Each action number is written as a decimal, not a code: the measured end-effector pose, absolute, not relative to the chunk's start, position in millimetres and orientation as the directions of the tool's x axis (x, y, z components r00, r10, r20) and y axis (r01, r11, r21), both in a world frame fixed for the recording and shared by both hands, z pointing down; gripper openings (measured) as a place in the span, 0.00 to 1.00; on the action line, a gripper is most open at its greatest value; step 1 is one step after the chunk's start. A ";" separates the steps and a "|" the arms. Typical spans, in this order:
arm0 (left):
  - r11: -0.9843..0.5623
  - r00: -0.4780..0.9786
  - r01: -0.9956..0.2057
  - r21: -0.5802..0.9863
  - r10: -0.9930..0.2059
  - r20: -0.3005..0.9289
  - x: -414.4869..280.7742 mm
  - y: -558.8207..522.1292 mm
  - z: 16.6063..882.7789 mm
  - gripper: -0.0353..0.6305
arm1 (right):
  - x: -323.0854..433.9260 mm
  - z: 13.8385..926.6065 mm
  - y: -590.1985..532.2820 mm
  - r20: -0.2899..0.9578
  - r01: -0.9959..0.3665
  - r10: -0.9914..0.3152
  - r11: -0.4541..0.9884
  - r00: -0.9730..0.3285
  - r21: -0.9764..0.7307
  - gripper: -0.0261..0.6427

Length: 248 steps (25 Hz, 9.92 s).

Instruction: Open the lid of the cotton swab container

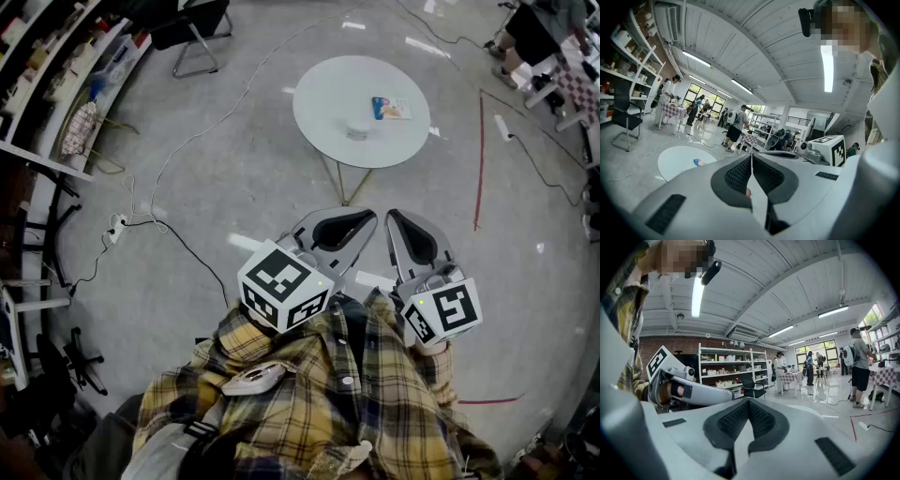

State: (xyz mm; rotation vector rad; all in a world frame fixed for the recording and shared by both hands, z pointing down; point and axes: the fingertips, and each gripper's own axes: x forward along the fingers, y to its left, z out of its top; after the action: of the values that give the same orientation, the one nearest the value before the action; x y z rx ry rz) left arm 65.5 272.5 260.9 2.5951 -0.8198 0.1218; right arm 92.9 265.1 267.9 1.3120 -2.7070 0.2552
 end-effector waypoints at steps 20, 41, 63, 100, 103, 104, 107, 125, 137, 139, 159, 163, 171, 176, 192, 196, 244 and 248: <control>-0.679 0.755 -0.651 0.340 -0.625 0.199 75.2 266.4 264.7 0.10 | 131.6 277.1 272.8 0.169 -0.783 -0.764 0.608 -0.623 -0.135 0.06; -0.689 0.764 -0.644 0.331 -0.606 0.224 56.4 107.1 275.7 0.10 | 114.6 294.2 128.3 0.222 -0.798 -0.767 0.579 -0.602 -0.167 0.06; -0.743 0.826 -0.562 0.362 -0.481 0.296 53.1 -75.8 309.1 0.10 | 111.8 316.4 -47.3 0.316 -0.865 -0.806 0.446 -0.500 -0.230 0.06; -0.797 0.837 -0.490 0.354 -0.316 0.447 50.4 -67.3 440.8 0.10 | 112.0 372.1 -58.1 0.372 -0.855 -0.773 0.429 -0.514 -0.290 0.06; -0.778 0.837 -0.496 0.386 -0.310 0.452 49.1 -70.8 463.5 0.10 | 112.6 383.8 -63.1 0.386 -0.856 -0.767 0.426 -0.513 -0.294 0.06; -0.774 0.837 -0.495 0.395 -0.303 0.455 49.1 -71.4 471.3 0.10 | 113.1 387.9 -64.3 0.390 -0.857 -0.766 0.422 -0.511 -0.295 0.06; -0.780 0.838 -0.479 0.403 -0.269 0.475 49.7 -68.9 495.3 0.10 | 114.3 400.7 -66.4 0.401 -0.860 -0.764 0.408 -0.505 -0.305 0.06; -0.892 0.860 -0.311 0.327 -0.118 0.496 65.0 -47.7 551.4 0.26 | 126.4 435.5 -60.8 0.456 -0.877 -0.761 0.314 -0.462 -0.365 0.06; -0.954 0.811 -0.242 0.178 -0.098 0.577 76.2 -40.9 580.6 0.48 | 126.1 441.3 -58.9 0.468 -0.868 -0.742 0.323 -0.480 -0.378 0.06; -0.960 0.799 -0.224 0.170 -0.081 0.595 77.6 -40.0 589.4 0.49 | 126.0 443.3 -58.5 0.471 -0.865 -0.737 0.326 -0.485 -0.382 0.06; -0.993 0.716 -0.081 0.086 0.002 0.698 94.7 -33.0 642.0 0.49 | 132.6 450.0 -51.1 0.479 -0.862 -0.736 0.289 -0.479 -0.417 0.06; -0.996 0.695 -0.062 0.057 -0.002 0.719 92.5 -33.2 646.8 0.48 | 132.7 450.0 -48.4 0.483 -0.868 -0.743 0.272 -0.464 -0.417 0.06; -0.997 0.697 -0.045 0.057 0.010 0.717 100.5 -34.7 646.0 0.48 | 140.5 449.1 -42.8 0.487 -0.877 -0.756 0.237 -0.437 -0.418 0.06; -0.999 0.689 -0.002 0.032 0.021 0.725 100.8 -32.0 647.2 0.42 | 142.4 447.8 -41.2 0.487 -0.881 -0.763 0.226 -0.425 -0.415 0.06; -0.998 0.684 0.038 0.041 0.056 0.727 96.6 -25.1 645.9 0.41 | 137.9 443.3 -41.4 0.484 -0.882 -0.764 0.234 -0.427 -0.409 0.06; -0.998 0.684 0.044 0.045 0.063 0.727 90.2 -22.0 636.2 0.41 | 138.2 437.2 -46.7 0.468 -0.882 -0.773 0.245 -0.428 -0.402 0.06; -0.994 0.791 -0.102 0.045 -0.053 0.609 58.3 1.5 371.9 0.41 | 93.6 290.3 -38.1 0.210 -0.815 -0.793 0.520 -0.572 -0.257 0.06; -0.994 0.792 -0.096 0.051 -0.045 0.609 52.7 4.4 370.7 0.41 | 87.2 286.8 -37.7 0.197 -0.811 -0.792 0.528 -0.578 -0.254 0.06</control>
State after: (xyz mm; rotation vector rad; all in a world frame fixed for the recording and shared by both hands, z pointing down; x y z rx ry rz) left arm 52.7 4.4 370.7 2.8980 -0.1149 0.9821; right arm 87.2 -37.7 286.8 1.4156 -2.6959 0.4943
